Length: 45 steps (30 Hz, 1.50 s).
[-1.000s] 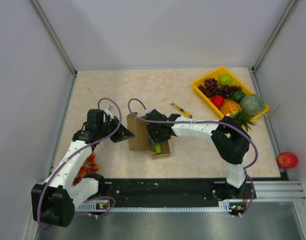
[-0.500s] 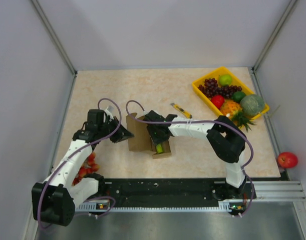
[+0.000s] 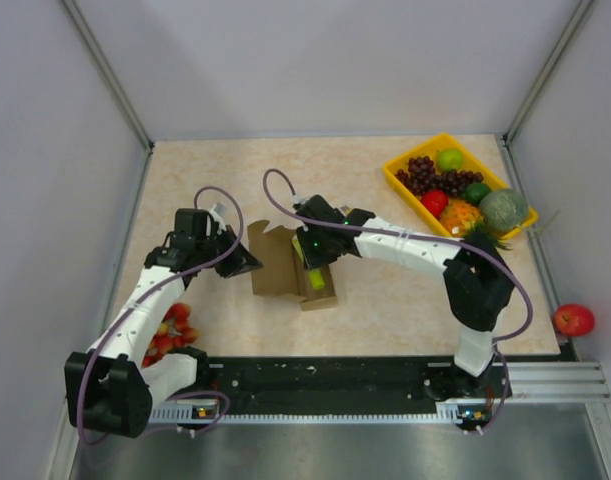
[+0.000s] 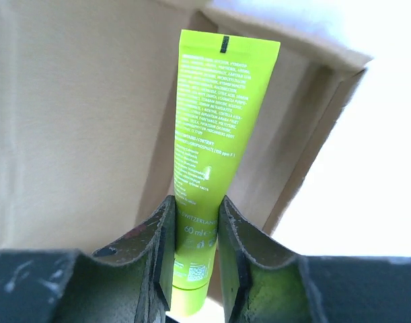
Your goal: Unpack the express box
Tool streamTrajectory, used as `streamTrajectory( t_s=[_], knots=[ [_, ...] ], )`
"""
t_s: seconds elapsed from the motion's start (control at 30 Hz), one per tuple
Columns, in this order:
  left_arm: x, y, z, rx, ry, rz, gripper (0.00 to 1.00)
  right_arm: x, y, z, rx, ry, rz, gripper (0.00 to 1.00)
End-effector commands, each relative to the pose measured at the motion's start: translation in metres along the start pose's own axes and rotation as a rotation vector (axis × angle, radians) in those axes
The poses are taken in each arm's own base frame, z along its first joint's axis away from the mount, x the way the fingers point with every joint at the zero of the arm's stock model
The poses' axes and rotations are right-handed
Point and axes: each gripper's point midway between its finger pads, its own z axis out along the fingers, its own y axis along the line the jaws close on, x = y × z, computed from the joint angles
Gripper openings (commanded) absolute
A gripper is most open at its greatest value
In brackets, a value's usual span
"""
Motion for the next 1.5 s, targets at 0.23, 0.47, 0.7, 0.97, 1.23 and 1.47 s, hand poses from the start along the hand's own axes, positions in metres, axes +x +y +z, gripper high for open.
streamTrajectory(
  t_s=[0.23, 0.47, 0.7, 0.97, 1.23, 1.47],
  knots=[
    [-0.031, 0.007, -0.004, -0.092, -0.060, 0.072, 0.05, -0.065, -0.026, -0.097, -0.093, -0.260, 0.164, 0.28],
    [-0.042, 0.001, -0.009, -0.095, -0.079, 0.084, 0.06, -0.035, -0.070, -0.066, 0.022, -0.179, 0.210, 0.30],
    [-0.060, -0.010, -0.014, -0.080, -0.113, 0.091, 0.10, -0.012, -0.094, -0.015, 0.094, -0.090, 0.202, 0.30],
    [-0.063, -0.017, -0.008, -0.045, -0.089, 0.090, 0.33, -0.003, -0.103, 0.020, 0.124, -0.040, 0.197, 0.40],
    [-0.064, -0.031, -0.036, -0.022, -0.181, 0.136, 0.64, -0.012, -0.097, -0.011, 0.089, -0.103, 0.238, 0.72],
    [-0.048, -0.046, -0.070, 0.065, -0.301, 0.172, 0.99, -0.029, -0.093, -0.084, 0.065, -0.253, 0.251, 0.99]
  ],
)
